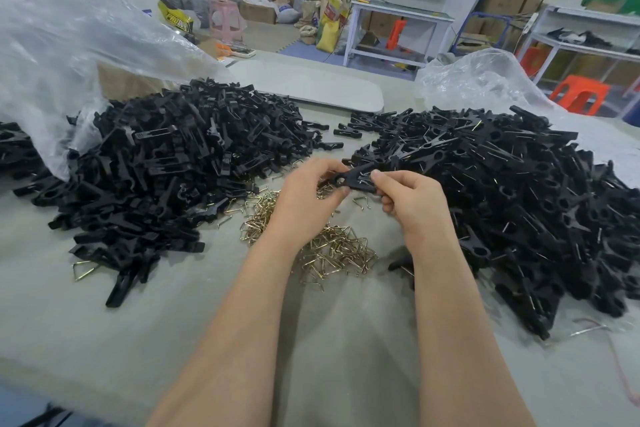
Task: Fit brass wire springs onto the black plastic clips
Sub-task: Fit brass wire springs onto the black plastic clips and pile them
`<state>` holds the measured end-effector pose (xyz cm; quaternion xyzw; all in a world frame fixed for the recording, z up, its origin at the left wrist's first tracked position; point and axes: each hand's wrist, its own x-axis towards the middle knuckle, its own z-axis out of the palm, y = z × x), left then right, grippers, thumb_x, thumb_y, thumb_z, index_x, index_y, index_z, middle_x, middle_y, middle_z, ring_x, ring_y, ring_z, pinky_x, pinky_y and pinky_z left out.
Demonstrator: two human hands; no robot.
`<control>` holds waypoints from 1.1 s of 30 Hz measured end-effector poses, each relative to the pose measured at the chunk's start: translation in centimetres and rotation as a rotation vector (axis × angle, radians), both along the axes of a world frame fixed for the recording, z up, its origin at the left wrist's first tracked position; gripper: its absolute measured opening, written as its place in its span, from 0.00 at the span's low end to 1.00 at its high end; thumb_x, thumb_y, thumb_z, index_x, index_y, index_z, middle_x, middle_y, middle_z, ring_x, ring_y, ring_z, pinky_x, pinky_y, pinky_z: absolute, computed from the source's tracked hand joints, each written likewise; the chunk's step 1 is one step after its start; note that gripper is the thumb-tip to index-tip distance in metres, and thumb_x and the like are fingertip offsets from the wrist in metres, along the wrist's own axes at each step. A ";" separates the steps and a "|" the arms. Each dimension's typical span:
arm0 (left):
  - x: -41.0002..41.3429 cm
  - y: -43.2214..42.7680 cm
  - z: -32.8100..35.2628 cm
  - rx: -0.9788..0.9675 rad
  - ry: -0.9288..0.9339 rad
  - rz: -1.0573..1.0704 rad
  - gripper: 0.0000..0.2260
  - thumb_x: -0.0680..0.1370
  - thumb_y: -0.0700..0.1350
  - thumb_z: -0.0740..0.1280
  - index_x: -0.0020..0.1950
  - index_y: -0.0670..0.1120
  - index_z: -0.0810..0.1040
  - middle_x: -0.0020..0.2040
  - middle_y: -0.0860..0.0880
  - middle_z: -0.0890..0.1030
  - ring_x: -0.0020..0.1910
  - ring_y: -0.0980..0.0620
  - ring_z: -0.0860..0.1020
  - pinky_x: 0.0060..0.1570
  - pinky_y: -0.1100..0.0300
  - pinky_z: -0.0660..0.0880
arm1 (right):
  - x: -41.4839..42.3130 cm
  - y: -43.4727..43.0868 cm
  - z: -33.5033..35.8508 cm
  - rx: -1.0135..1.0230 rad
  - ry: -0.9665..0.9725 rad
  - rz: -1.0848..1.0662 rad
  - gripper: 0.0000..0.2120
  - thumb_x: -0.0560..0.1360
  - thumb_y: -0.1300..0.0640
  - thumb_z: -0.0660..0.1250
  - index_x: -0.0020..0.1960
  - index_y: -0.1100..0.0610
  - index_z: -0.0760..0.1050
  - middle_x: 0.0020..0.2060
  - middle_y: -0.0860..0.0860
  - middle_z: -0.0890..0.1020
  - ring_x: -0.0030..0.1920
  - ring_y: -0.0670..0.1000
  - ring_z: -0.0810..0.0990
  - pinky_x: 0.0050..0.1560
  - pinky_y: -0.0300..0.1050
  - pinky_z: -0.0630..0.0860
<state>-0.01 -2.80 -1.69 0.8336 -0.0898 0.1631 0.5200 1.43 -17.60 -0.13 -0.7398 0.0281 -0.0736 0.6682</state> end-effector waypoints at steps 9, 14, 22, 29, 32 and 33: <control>-0.2 0.1 0.1 0.074 -0.081 -0.013 0.10 0.73 0.39 0.72 0.52 0.49 0.80 0.44 0.59 0.75 0.44 0.62 0.73 0.47 0.75 0.68 | 0.2 -0.4 -0.1 -0.077 0.008 0.054 0.07 0.73 0.61 0.71 0.36 0.57 0.79 0.25 0.49 0.74 0.27 0.44 0.69 0.30 0.34 0.69; -0.8 0.2 1.1 -0.181 0.080 -0.190 0.10 0.72 0.38 0.73 0.48 0.52 0.79 0.39 0.55 0.79 0.39 0.61 0.76 0.45 0.70 0.75 | -0.1 -1.3 0.1 0.480 0.365 0.492 0.22 0.65 0.45 0.71 0.50 0.61 0.75 0.32 0.51 0.77 0.30 0.46 0.76 0.31 0.37 0.76; -1.3 0.1 2.1 -0.128 0.068 -0.311 0.15 0.73 0.42 0.73 0.57 0.52 0.78 0.59 0.55 0.76 0.58 0.66 0.73 0.60 0.73 0.67 | -0.3 0.2 -0.6 0.482 0.297 0.668 0.20 0.68 0.41 0.67 0.41 0.58 0.83 0.35 0.53 0.74 0.23 0.44 0.70 0.25 0.35 0.70; -1.9 -0.2 2.5 -0.200 0.129 -0.405 0.16 0.73 0.38 0.72 0.58 0.50 0.79 0.52 0.49 0.83 0.55 0.49 0.80 0.61 0.51 0.74 | -0.7 1.1 -0.5 0.519 0.295 0.675 0.12 0.67 0.49 0.69 0.32 0.57 0.72 0.17 0.45 0.66 0.16 0.41 0.62 0.18 0.32 0.59; -1.7 0.0 2.1 -0.261 0.129 -0.420 0.13 0.73 0.38 0.72 0.56 0.50 0.80 0.50 0.51 0.84 0.50 0.56 0.81 0.56 0.61 0.76 | -0.8 0.9 -0.7 0.475 0.309 0.729 0.18 0.65 0.40 0.71 0.35 0.56 0.77 0.20 0.46 0.70 0.18 0.42 0.65 0.20 0.32 0.63; -1.5 0.1 1.9 -0.244 0.121 -0.373 0.11 0.73 0.40 0.72 0.54 0.51 0.80 0.48 0.52 0.84 0.47 0.59 0.81 0.52 0.65 0.76 | -0.7 0.7 -0.6 0.434 0.334 0.734 0.25 0.65 0.35 0.68 0.40 0.58 0.77 0.23 0.48 0.75 0.21 0.43 0.69 0.22 0.33 0.67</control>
